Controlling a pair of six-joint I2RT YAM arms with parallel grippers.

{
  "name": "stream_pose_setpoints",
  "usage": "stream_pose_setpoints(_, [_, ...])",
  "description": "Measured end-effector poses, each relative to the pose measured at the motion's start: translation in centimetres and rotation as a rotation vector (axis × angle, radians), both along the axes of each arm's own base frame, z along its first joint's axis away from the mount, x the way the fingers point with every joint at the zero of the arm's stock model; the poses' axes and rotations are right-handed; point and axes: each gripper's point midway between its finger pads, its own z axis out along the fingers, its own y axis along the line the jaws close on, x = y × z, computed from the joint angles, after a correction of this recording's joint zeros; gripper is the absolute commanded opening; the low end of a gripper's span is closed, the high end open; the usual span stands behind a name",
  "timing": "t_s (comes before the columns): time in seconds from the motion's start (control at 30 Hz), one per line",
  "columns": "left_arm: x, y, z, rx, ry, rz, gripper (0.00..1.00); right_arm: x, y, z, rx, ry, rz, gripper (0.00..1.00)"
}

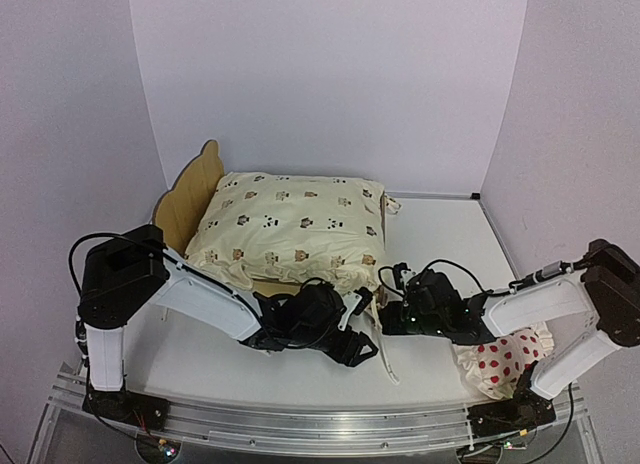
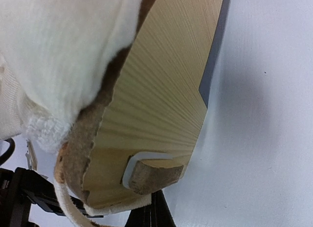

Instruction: Set up the pet bed

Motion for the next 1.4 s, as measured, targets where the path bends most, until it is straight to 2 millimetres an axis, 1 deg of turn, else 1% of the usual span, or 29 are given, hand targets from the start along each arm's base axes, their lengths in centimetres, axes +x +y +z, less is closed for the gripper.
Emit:
stream_pose_setpoints(0.23, [0.1,-0.8,-0.7,-0.026,0.033,0.017,0.65,0.0,0.2,0.9,0.027,-0.008,-0.004,0.0])
stream_pose_setpoints(0.43, [-0.8,-2.1,0.1,-0.096,0.058,-0.046,0.63,-0.1,0.2,1.8,0.048,-0.026,0.005,0.0])
stream_pose_setpoints(0.6, [-1.3,-3.2,0.5,-0.137,0.081,-0.082,0.6,-0.3,-0.2,2.1,0.051,-0.037,0.006,0.0])
stream_pose_setpoints(0.8, [-1.4,-3.6,0.9,-0.158,0.122,-0.077,0.48,-0.4,-0.6,2.3,0.05,-0.055,0.008,0.0])
stream_pose_setpoints(0.93, [-1.4,-3.7,0.7,-0.162,0.145,-0.068,0.46,-0.4,-0.8,2.4,0.045,-0.063,0.007,0.0])
stream_pose_setpoints(1.0, [-1.4,-3.7,0.6,-0.162,0.152,-0.067,0.43,-0.4,-0.9,2.4,0.044,-0.068,0.006,0.0])
stream_pose_setpoints(1.1, [-1.4,-3.7,0.3,-0.16,0.169,-0.067,0.34,-0.5,-1.0,2.5,0.04,-0.072,0.009,0.0])
stream_pose_setpoints(1.27, [-1.5,-3.8,-0.4,-0.152,0.195,-0.064,0.22,-0.6,-1.2,2.4,0.033,-0.079,0.013,0.0])
stream_pose_setpoints(1.4, [-1.4,-4.0,-0.4,-0.155,0.201,-0.066,0.11,-0.7,-1.3,2.5,0.032,-0.082,0.016,0.0])
